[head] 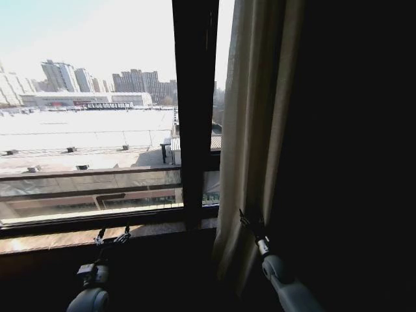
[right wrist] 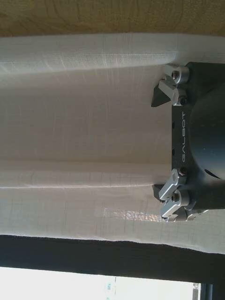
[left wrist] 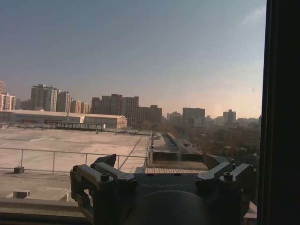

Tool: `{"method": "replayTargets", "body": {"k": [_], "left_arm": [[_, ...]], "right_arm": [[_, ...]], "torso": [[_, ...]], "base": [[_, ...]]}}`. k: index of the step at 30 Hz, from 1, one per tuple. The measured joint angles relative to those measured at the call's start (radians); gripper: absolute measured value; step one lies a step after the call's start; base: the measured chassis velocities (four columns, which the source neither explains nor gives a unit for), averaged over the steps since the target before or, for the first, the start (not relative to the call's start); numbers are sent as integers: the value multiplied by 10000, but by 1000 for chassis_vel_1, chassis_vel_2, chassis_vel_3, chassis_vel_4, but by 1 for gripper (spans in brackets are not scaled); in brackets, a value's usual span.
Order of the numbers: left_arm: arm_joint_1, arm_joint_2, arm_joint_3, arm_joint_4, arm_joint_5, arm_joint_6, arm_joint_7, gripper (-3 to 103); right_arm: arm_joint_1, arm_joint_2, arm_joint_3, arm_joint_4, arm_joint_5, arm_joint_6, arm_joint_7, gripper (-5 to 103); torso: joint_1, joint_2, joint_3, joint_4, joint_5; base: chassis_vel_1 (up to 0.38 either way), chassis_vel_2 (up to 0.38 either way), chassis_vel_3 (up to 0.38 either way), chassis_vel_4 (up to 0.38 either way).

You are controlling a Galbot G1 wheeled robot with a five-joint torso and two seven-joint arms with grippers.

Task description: Open the curtains by pulling them apart, changing their state from closed to fully open.

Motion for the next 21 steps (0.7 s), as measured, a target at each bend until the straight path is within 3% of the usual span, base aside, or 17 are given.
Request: {"method": "replayTargets", "body": {"k": [1, 4, 21], "left_arm": [[0, 0, 0, 0, 0, 0, 0, 100], [1, 0, 0, 0, 0, 0, 0, 100], [0, 0, 0, 0, 0, 0, 0, 100]], "right_arm": [[0, 0, 0, 0, 0, 0, 0, 85], [-290, 9, 107, 235, -69, 1, -14, 99], [-320, 18, 139, 267, -107, -16, -15, 100]], "torso": [[0, 0, 0, 0, 0], [0, 1, 0, -1, -1], [0, 0, 0, 0, -1]], "base": [[0, 0, 0, 0], [0, 0, 0, 0], [0, 0, 0, 0]]}}
